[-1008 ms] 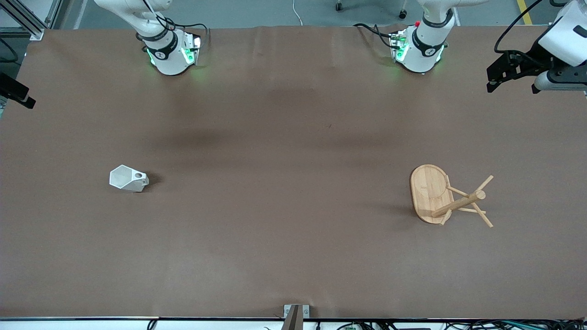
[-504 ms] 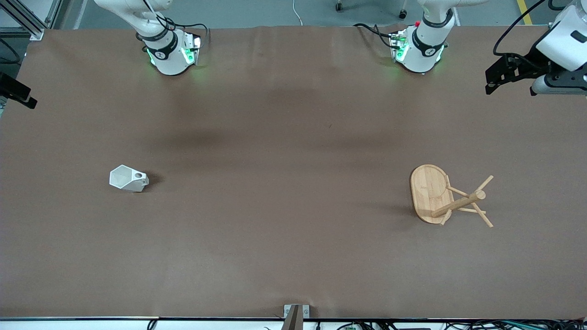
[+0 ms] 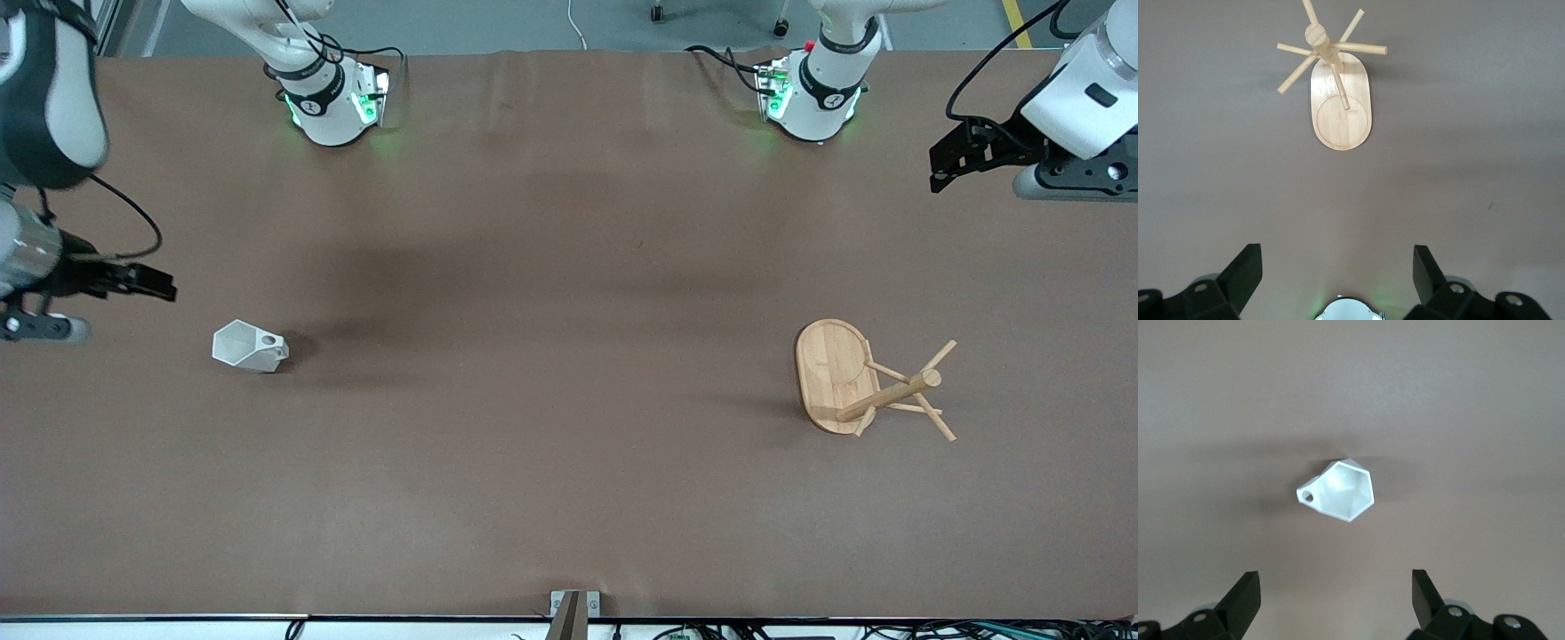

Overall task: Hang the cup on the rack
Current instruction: 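Reach the right gripper to the white cup and grasp it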

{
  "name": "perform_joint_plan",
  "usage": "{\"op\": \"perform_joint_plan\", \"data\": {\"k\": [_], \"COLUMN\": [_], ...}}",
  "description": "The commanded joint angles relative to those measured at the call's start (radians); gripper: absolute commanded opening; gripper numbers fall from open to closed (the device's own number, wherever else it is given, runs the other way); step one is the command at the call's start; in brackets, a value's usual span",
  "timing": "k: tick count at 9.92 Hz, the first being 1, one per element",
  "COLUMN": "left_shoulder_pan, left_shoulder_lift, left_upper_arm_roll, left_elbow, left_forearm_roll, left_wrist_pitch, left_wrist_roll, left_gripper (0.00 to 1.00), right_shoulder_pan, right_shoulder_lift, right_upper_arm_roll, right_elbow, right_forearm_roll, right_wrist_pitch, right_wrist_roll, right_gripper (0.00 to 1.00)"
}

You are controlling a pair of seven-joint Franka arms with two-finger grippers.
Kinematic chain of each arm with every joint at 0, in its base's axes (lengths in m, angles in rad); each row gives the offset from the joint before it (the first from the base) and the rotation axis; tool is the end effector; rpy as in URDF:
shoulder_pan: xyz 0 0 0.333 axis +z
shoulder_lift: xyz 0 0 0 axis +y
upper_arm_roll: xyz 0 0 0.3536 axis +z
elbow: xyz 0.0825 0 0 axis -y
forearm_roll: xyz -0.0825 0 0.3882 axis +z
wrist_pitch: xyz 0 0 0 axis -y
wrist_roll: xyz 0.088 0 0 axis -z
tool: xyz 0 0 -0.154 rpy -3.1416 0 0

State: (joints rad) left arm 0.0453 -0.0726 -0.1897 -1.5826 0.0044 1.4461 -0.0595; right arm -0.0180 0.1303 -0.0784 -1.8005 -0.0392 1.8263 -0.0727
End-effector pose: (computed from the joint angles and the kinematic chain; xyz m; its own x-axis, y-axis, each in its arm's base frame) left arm 0.5116 -0.0776 0.6376 0.9945 -0.0826 -0.0639 -0.0841 -0.9962 -0.0219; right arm 0.5885 -0.0603 0.4514 0.9941 -0.0137 -0.1073 -0.0096 -0.9992 0.0392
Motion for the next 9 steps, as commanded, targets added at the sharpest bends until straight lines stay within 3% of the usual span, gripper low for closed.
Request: {"op": "perform_joint_plan", "data": {"k": [1,4,7,9], "left_shoulder_pan": [-0.010,-0.013,-0.013,-0.013], "left_shoulder_lift": [0.031,0.031,0.053,0.068], "left_upper_arm_roll": [-0.005,-0.014,-0.057,-0.083], "left_elbow": [0.000,0.000,0.000,0.000], "left_forearm_roll": [0.000,-0.004,-0.009,-0.011], "left_wrist_pitch": [-0.016,-0.015,-0.013,-0.012], "left_wrist_roll": [0.001,0.001,0.000,0.000], "left_gripper": [1.00,1.00,1.00,1.00], "right_shoulder_pan": [-0.016,-0.092,-0.099,-0.094], "right_shoulder_lift": [-0.014,0.041,0.095,0.106], "right_upper_arm_roll": [0.000,0.000,0.002,0.005], "right_elbow": [-0.143,-0.262,-0.371,-0.408], "right_forearm_roll": [-0.005,-0.005,0.002,0.018], "right_wrist_pitch": [0.164,0.391,0.597,0.636], "right_wrist_roll": [-0.061,-0.185,-0.191,-0.191], "right_gripper": [1.00,1.00,1.00,0.97]}}
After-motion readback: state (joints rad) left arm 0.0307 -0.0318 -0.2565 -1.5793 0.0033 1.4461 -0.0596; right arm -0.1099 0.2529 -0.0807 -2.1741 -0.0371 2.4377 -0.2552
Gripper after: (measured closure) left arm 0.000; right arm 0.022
